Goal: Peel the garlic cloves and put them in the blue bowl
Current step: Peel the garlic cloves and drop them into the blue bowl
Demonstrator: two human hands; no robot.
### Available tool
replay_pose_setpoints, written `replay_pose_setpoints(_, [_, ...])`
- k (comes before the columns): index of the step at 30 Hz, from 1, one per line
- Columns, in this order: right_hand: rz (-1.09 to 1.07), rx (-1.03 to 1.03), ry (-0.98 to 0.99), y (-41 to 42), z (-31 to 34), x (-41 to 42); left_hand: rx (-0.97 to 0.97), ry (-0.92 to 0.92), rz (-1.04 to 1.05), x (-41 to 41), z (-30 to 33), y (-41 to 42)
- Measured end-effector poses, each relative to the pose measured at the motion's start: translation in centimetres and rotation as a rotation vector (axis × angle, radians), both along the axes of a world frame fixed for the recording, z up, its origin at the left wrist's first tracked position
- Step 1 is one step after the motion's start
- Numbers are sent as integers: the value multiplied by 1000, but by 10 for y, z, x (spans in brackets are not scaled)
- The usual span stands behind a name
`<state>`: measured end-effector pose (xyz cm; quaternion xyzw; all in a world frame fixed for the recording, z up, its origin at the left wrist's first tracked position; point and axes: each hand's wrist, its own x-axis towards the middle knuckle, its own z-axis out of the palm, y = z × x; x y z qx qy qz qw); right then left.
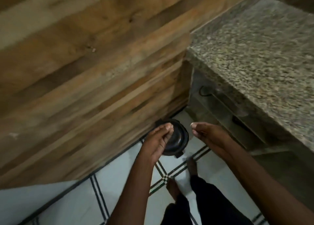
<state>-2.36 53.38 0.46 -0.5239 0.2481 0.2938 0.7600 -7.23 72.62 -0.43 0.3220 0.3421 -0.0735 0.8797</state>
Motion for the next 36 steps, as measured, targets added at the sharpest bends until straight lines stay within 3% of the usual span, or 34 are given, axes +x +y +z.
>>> replay_pose_setpoints(7, [188,-19,33,50,-57,32,-7,76,100,-2,-39,61])
replay_pose_setpoints(11, [213,-141,116,69,-110,45,-6,150,101,7,-81,74])
replay_pose_setpoints(19, [92,-324,262,89,-257,73,81,304,-56,41,-217,66])
replay_pose_setpoints(23, [164,-433,334,96,-347,91,168,382,-92,63,-305,61])
replay_pose_setpoints(29, [299,-531,374,102,-467,108,459,474,-271,93,-434,60])
replay_pose_setpoints(32, [644,-1013,144,100,-516,110,643,473,-505,99,-485,67])
replay_pose_setpoints(33, [714,-1146,34,101,-526,107,798,466,-579,101,-497,67])
replay_pose_setpoints(35, [703,-1246,-125,110,-534,104,1171,411,-663,101,-520,60])
replay_pose_setpoints(36, [720,-1263,-201,117,-538,104,1248,397,-821,100,-533,55])
